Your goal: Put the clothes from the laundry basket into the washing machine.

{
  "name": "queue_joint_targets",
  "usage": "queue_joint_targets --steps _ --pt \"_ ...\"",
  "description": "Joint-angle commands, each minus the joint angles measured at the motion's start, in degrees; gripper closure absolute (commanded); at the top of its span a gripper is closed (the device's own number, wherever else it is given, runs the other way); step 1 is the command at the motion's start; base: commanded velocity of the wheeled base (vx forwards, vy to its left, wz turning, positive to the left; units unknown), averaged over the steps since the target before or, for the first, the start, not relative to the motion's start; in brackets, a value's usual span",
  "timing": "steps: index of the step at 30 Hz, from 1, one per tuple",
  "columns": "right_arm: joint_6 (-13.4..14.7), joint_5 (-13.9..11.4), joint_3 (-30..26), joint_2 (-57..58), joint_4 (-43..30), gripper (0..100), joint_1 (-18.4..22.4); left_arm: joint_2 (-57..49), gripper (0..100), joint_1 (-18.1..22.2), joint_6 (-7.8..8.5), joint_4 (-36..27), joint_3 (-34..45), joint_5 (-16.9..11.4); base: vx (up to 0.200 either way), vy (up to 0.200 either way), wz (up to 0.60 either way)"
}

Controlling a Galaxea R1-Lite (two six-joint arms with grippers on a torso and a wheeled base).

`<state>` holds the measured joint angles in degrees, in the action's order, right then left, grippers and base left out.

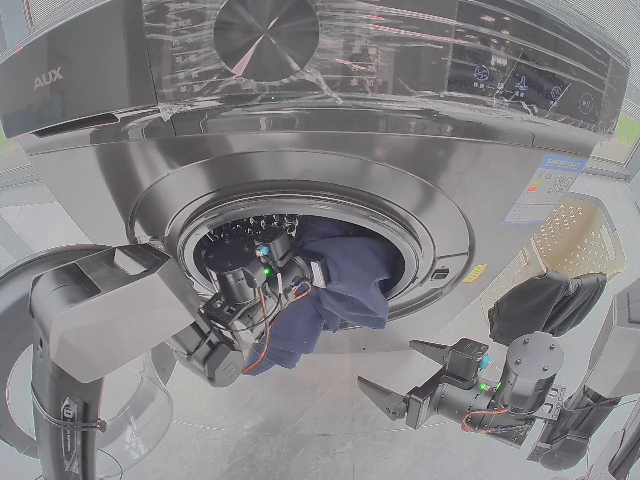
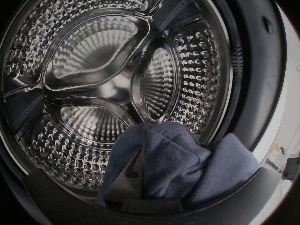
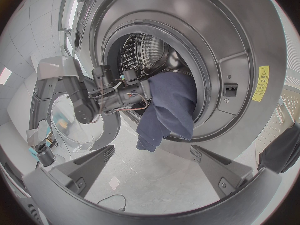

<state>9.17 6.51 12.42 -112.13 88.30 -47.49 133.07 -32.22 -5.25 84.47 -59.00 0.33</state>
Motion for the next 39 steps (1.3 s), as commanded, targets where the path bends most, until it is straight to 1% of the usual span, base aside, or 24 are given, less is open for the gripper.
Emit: queue_joint_targets --steps 1,2,4,6,7,9,10,11,12,13,14,15,16,20,26,27,28,29,30,31,32,33,36,39 --pt "0.1 0.0 0.1 -0.5 0.0 0 0.0 7.6 100 1.5 -0.46 -6.3 -12.7 0.3 0.0 0.0 0.0" --pt "0.1 0.0 0.1 -0.5 0.0 0 0.0 7.8 100 1.5 -0.55 -7.0 -13.8 0.3 0.0 0.0 0.0" --pt "0.1 0.0 0.2 -0.5 0.0 0 -0.1 8.5 100 2.6 -0.55 -11.3 -18.9 0.3 0.0 0.0 0.0" --pt "0.1 0.0 0.2 -0.5 0.0 0 -0.1 8.7 100 3.0 -0.55 -13.4 -20.9 0.3 0.0 0.0 0.0" --pt "0.1 0.0 0.2 -0.5 0.0 0 -0.1 9.3 100 3.8 -0.55 -16.4 -23.8 0.3 0.0 0.0 0.0" --pt "0.1 0.0 0.2 -0.7 0.0 0 -0.1 10.7 100 4.8 -0.63 -19.8 -28.4 0.5 0.0 0.0 0.0" --pt "0.1 0.0 0.2 -0.8 0.0 0 -0.1 11.1 100 5.1 -0.63 -20.3 -29.6 0.7 0.0 0.0 0.0" --pt "0.1 0.0 0.4 -1.0 0.0 0 -0.1 12.6 100 5.9 -0.63 -21.9 -33.2 2.0 0.0 0.0 0.0" --pt "0.1 0.0 0.4 -1.0 0.0 0 -0.1 13.1 100 6.1 -0.63 -22.5 -35.0 2.7 0.0 0.0 0.0" --pt "0.1 0.0 0.4 -1.1 0.0 0 -0.1 13.7 100 6.4 -0.72 -23.2 -37.2 3.5 0.0 0.0 0.0" --pt "0.1 0.0 0.4 -1.1 0.0 0 -0.1 13.8 100 6.4 -0.72 -23.3 -37.5 3.5 0.0 0.0 0.0" --pt "0.0 0.0 0.4 -1.2 0.0 0 -0.1 14.6 100 7.0 -0.81 -24.6 -40.3 4.4 0.0 0.0 0.0" --pt "0.0 0.0 0.4 -1.2 0.0 0 -0.1 14.6 100 7.0 -0.81 -24.6 -40.3 4.4 0.0 0.0 0.0" --pt "0.1 0.0 0.4 -1.4 0.0 0 -0.1 14.6 100 6.9 -1.78 -25.2 -41.0 4.9 0.0 0.0 0.0" --pt "0.1 0.0 0.5 -1.3 0.0 0 -0.1 14.5 100 6.6 -2.04 -25.3 -40.0 4.9 0.0 0.0 0.0" --pt "0.1 0.0 0.5 -1.3 0.0 0 -0.1 14.3 100 6.6 -2.57 -25.2 -39.2 4.9 0.0 0.0 0.0" --pt "0.1 0.0 0.4 -1.3 0.0 0 -0.1 14.2 0 6.6 -3.36 -25.2 -38.6 4.9 0.0 0.0 0.0" --pt "0.1 0.0 0.5 -1.4 0.0 0 -0.1 14.1 0 6.5 -3.62 -25.2 -38.4 4.9 0.0 0.0 0.0" --pt "0.0 0.0 0.5 -1.3 0.1 0 -0.1 12.9 0 5.9 -5.03 -25.4 -36.2 5.3 0.0 0.0 0.0" --pt "0.0 0.0 0.6 -1.3 0.0 0 -0.1 11.1 0 5.8 -5.29 -26.0 -33.5 5.5 0.0 0.0 0.0" --pt "0.0 0.0 0.6 -1.3 0.0 0 -0.1 10.5 0 5.8 -5.29 -26.3 -32.6 5.5 0.0 0.0 0.0" --pt "0.0 0.0 0.6 -1.3 0.1 0 -0.1 7.2 0 5.7 -5.38 -29.0 -28.2 5.3 0.0 0.0 0.0" --pt "0.0 0.0 0.7 -1.4 0.0 0 -0.1 1.9 0 5.1 -5.56 -36.2 -21.2 4.5 0.0 0.0 0.0" --pt "0.0 0.0 0.7 -1.4 0.0 0 -0.1 -0.8 0 4.7 -5.56 -39.4 -18.0 4.4 0.0 0.0 0.0"
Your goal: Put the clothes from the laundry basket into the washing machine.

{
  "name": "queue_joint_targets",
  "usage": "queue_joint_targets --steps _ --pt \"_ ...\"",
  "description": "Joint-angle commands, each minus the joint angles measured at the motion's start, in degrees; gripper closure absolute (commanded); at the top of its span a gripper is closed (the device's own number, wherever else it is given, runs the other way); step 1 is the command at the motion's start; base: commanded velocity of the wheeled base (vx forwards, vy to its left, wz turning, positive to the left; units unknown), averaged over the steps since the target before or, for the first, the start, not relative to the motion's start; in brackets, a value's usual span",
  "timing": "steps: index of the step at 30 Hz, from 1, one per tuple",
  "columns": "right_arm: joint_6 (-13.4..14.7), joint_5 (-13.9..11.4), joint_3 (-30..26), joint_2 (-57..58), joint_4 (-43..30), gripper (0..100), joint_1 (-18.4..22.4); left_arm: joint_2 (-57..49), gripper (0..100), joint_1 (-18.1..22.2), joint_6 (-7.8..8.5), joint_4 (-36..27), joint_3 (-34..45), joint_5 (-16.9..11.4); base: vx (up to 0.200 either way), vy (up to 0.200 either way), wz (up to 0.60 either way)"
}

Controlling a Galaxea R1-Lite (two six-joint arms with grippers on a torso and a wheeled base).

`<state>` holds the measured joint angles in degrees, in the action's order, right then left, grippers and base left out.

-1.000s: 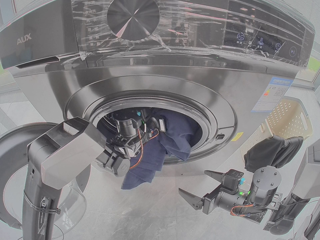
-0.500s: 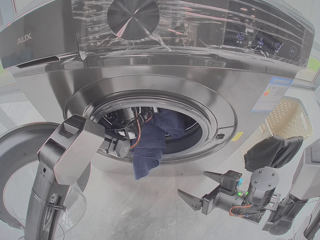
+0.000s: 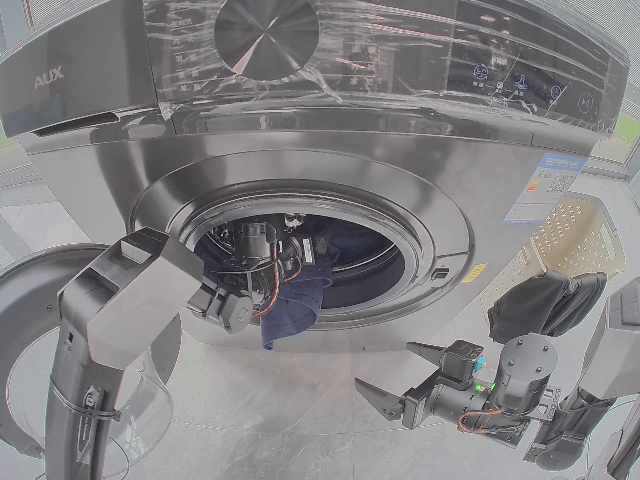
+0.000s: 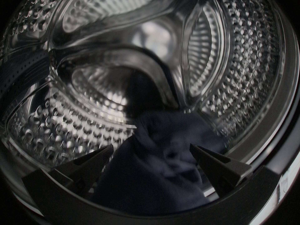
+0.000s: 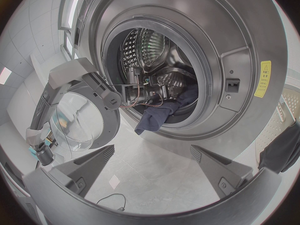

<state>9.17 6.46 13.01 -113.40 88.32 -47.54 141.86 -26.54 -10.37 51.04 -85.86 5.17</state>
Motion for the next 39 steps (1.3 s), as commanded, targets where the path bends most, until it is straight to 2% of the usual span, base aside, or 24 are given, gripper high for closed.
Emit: queue_joint_targets --steps 1,6,18,19,28,33,37,39 --pt "0.0 0.0 0.1 -0.2 0.0 0 -0.1 -10.6 0 -1.6 -0.35 -6.8 10.3 -0.4 0.0 0.0 0.0" --pt "0.1 0.0 0.1 -0.2 0.0 0 -0.1 -13.3 0 -3.3 -0.17 -12.0 14.4 -0.5 0.0 0.0 0.0" --pt "0.1 0.0 0.2 -0.5 0.1 0 -0.4 -12.2 0 -4.0 0.09 -16.3 17.1 -0.3 0.0 0.0 0.0" --pt "0.1 0.0 0.2 -0.5 0.0 0 -0.4 -11.8 100 -4.1 0.18 -16.3 17.1 -0.3 0.0 0.0 0.0" --pt "0.1 0.0 0.3 -0.5 0.0 0 -0.5 -9.1 100 -4.2 0.09 -14.1 16.2 -0.5 0.0 0.0 0.0" --pt "0.1 0.0 0.3 -0.5 0.0 0 -0.5 -7.5 100 -4.0 -0.7 -8.9 11.5 -0.2 0.0 0.0 0.0" --pt "0.1 0.0 0.3 -0.5 0.1 0 -0.5 -5.1 100 -3.6 -2.55 -3.8 6.3 0.8 0.0 0.0 0.0" --pt "0.1 0.0 0.3 -0.5 0.1 0 -0.5 -4.0 100 -3.5 -2.81 -2.1 4.6 1.7 0.0 0.0 0.0"
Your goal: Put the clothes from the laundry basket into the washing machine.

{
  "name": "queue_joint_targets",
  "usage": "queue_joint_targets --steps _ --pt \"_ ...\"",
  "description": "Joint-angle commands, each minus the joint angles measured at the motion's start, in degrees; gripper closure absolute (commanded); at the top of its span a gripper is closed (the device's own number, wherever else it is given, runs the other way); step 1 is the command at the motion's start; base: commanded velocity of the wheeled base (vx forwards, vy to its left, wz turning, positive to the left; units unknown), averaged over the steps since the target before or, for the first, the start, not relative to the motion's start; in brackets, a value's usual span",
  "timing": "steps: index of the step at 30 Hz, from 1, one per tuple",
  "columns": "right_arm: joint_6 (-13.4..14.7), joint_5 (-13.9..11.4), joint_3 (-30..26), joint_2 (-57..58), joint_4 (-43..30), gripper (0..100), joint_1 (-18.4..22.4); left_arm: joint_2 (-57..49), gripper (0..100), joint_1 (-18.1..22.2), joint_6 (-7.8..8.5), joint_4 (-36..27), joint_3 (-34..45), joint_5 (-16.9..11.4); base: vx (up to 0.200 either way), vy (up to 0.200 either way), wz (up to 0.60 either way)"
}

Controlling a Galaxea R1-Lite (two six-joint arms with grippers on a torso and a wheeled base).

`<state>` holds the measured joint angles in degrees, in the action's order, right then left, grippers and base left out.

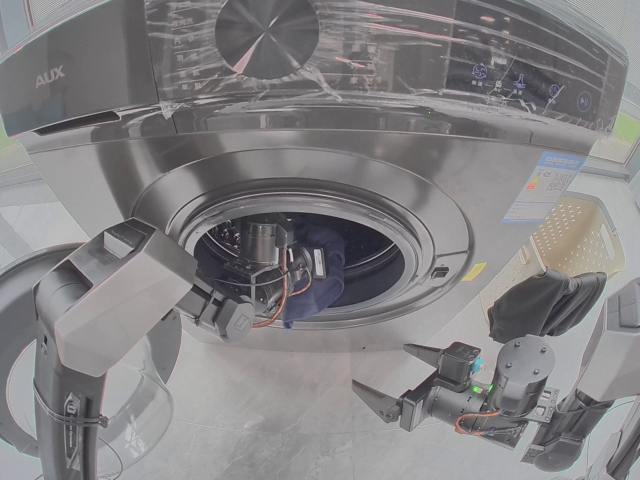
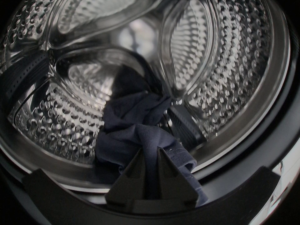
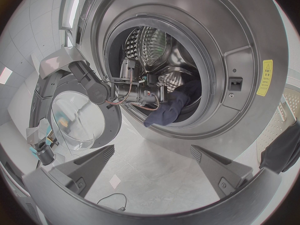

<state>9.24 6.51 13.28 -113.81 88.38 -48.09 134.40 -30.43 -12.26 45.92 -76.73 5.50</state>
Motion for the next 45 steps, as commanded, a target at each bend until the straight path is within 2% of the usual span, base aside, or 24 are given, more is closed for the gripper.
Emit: queue_joint_targets --steps 1,7,11,15,17,18,25,32,33,42,45 --pt "0.0 0.0 0.0 -0.1 0.0 0 0.0 5.0 100 0.5 -0.92 5.1 -6.8 2.4 0.0 0.0 0.0" --pt "0.0 0.0 0.1 -0.3 0.0 0 0.0 11.2 100 0.7 -0.74 11.6 -15.6 4.1 0.0 0.0 0.0" --pt "0.0 0.0 0.0 -0.3 0.0 0 0.0 13.9 100 0.7 -0.74 12.7 -19.8 5.4 0.0 0.0 0.0" --pt "0.0 0.0 0.0 -0.3 0.0 0 0.0 14.0 100 0.7 -0.74 12.5 -19.1 5.5 0.0 0.0 0.0" --pt "0.0 0.0 0.0 -0.2 0.0 0 0.0 12.9 100 0.6 -0.57 12.0 -16.0 5.3 0.0 0.0 0.0" --pt "0.0 0.0 0.0 -0.2 0.0 0 0.0 12.3 0 0.6 -0.74 11.8 -15.4 5.2 0.0 0.0 0.0" --pt "0.0 0.0 0.0 -0.5 0.0 0 -0.2 8.4 0 0.3 -1.1 5.5 -8.7 4.7 0.0 0.0 0.0" --pt "0.1 0.0 0.0 -0.6 0.0 0 -0.4 8.9 0 0.0 -0.92 3.1 -7.2 4.4 0.0 0.0 0.0" --pt "0.1 0.0 0.0 -0.6 0.0 0 -0.4 9.3 100 0.0 -0.92 2.8 -7.8 4.2 0.0 0.0 0.0" --pt "0.1 0.0 0.0 -0.6 0.0 0 -0.5 11.0 100 0.3 -1.18 3.6 -12.0 3.5 0.0 0.0 0.0" --pt "0.1 0.0 0.0 -1.1 0.0 0 -0.5 12.7 100 0.5 -2.59 4.7 -16.6 3.8 0.0 0.0 0.0"
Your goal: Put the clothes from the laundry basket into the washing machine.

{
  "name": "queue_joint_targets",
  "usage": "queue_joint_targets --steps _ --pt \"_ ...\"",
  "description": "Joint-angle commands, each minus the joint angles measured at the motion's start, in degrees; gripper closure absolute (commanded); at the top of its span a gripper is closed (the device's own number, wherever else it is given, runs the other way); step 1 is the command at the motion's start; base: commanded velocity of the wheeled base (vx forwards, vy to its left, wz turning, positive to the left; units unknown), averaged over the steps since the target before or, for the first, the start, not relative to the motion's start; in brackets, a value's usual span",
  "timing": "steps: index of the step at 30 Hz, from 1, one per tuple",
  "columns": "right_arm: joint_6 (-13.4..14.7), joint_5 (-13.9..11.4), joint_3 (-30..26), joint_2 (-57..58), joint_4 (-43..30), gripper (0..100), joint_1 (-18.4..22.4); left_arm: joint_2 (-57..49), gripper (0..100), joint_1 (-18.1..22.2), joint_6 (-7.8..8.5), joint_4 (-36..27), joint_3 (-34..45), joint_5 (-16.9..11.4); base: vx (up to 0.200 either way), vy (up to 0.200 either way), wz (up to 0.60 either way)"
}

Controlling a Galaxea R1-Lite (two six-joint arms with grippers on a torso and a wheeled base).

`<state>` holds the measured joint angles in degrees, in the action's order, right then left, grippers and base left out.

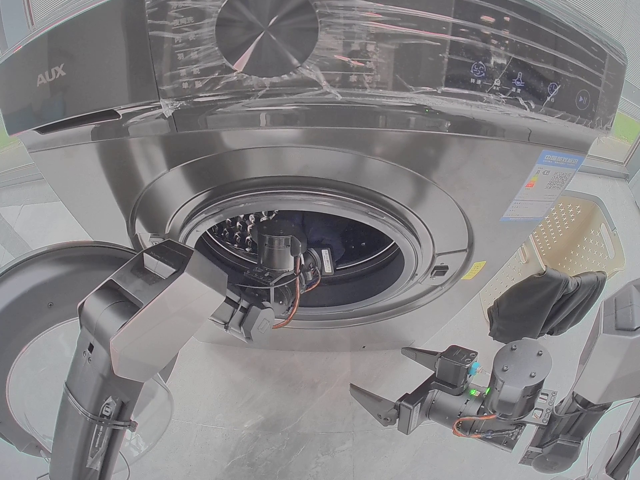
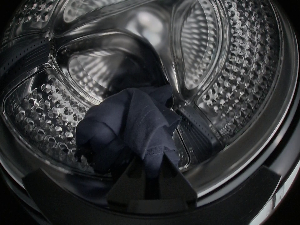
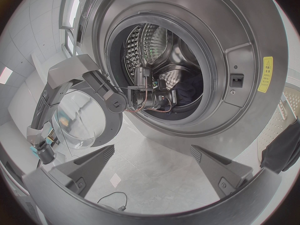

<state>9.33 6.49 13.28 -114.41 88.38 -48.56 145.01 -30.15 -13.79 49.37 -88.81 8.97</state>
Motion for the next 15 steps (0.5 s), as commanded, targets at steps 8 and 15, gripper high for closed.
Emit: queue_joint_targets --steps 8,15 --pt "0.1 0.0 0.0 -0.6 0.0 0 0.0 8.3 100 1.3 -1.94 4.1 -19.4 2.6 0.0 0.0 0.0" --pt "0.1 0.0 0.0 -0.6 0.0 0 0.0 12.7 100 2.5 -1.59 4.0 -25.8 4.7 0.0 0.0 0.0"
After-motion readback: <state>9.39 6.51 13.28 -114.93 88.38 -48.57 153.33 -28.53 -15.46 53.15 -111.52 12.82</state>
